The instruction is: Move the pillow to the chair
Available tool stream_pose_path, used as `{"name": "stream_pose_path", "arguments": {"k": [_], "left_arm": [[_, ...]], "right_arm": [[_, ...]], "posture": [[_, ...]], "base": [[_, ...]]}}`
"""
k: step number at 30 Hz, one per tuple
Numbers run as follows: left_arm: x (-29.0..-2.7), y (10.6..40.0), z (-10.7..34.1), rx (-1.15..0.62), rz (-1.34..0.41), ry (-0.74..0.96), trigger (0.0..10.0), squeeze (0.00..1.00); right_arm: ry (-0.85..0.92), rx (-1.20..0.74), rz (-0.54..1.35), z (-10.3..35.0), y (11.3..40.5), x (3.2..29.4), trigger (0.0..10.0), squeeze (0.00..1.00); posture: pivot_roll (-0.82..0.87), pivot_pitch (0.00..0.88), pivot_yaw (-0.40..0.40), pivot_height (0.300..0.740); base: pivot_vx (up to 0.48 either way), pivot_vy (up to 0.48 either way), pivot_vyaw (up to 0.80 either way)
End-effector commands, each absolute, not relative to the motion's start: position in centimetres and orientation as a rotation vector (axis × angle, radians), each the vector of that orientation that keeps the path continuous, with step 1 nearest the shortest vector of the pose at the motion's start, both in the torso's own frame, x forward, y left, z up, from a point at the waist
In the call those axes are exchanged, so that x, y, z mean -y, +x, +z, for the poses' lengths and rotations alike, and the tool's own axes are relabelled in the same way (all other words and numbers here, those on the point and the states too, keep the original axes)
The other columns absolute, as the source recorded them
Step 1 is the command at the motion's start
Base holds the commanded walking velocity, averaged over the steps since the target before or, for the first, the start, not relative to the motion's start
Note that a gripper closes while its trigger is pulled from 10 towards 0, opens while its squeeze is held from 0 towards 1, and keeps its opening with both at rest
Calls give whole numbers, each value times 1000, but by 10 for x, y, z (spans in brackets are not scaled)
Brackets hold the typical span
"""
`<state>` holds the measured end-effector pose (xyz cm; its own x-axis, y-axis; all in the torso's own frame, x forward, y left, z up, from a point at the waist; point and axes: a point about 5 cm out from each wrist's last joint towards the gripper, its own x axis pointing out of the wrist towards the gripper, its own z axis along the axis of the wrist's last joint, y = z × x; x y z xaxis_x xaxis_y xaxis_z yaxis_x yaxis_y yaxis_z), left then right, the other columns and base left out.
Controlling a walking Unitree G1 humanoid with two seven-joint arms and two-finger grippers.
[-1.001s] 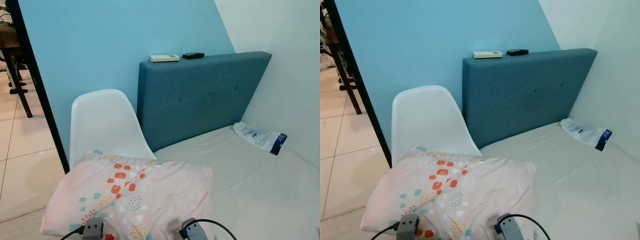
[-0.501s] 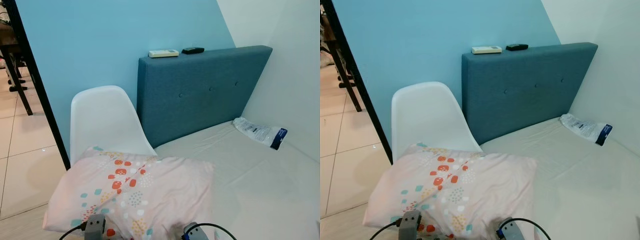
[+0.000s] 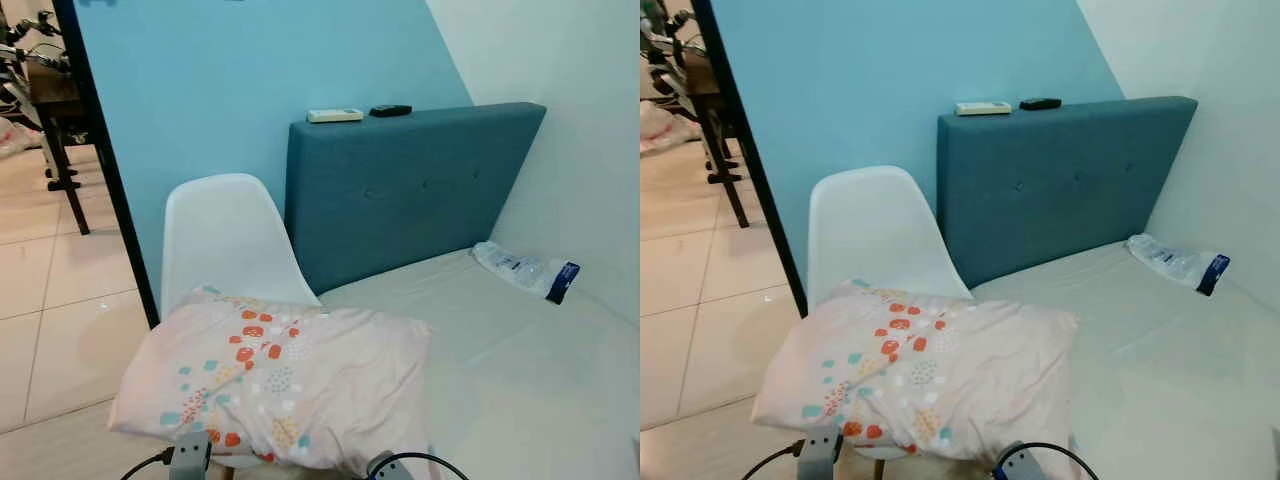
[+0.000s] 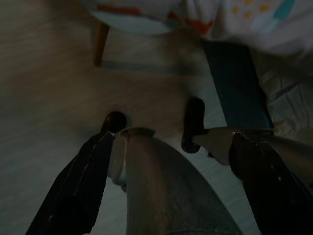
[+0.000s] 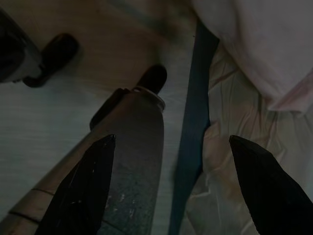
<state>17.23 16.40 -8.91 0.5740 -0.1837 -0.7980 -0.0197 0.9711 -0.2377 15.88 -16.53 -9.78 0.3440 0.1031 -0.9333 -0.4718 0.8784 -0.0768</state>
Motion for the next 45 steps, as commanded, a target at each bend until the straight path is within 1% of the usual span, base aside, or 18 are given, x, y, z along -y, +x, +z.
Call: {"name": "stream_pose_path", "arguments": {"k": [1,7,12,21,35,45], "left_arm": [[-161,169,-91,-980,-115,-220,10000,0],[-159,168,-92,-988,-129,-206,10000,0],[-157,167,-92,-989,-132,-214,10000,0],[-158,166,-93,-987,-116,-228,10000,0],[-161,167,-92,-979,-109,-218,10000,0],[-160,170,-90,-960,-132,-192,10000,0]], "right_arm": [[-383,-1164,383,-98,159,169,10000,0],[-399,-1159,378,-98,157,174,10000,0],[-375,-1144,351,-97,159,176,10000,0],[-396,-1163,355,-98,156,177,10000,0],[-380,-1174,339,-98,157,175,10000,0],[-333,-1154,281,-96,162,175,10000,0]], "posture": [[193,0,-121,740],[190,0,-116,740],[188,0,-116,740],[184,0,-118,740],[181,0,-110,740],[176,0,-94,740]], "base": [[-330,0,0],[-329,0,0],[-329,0,0],[-317,0,0],[0,0,-732],[0,0,-731]]}}
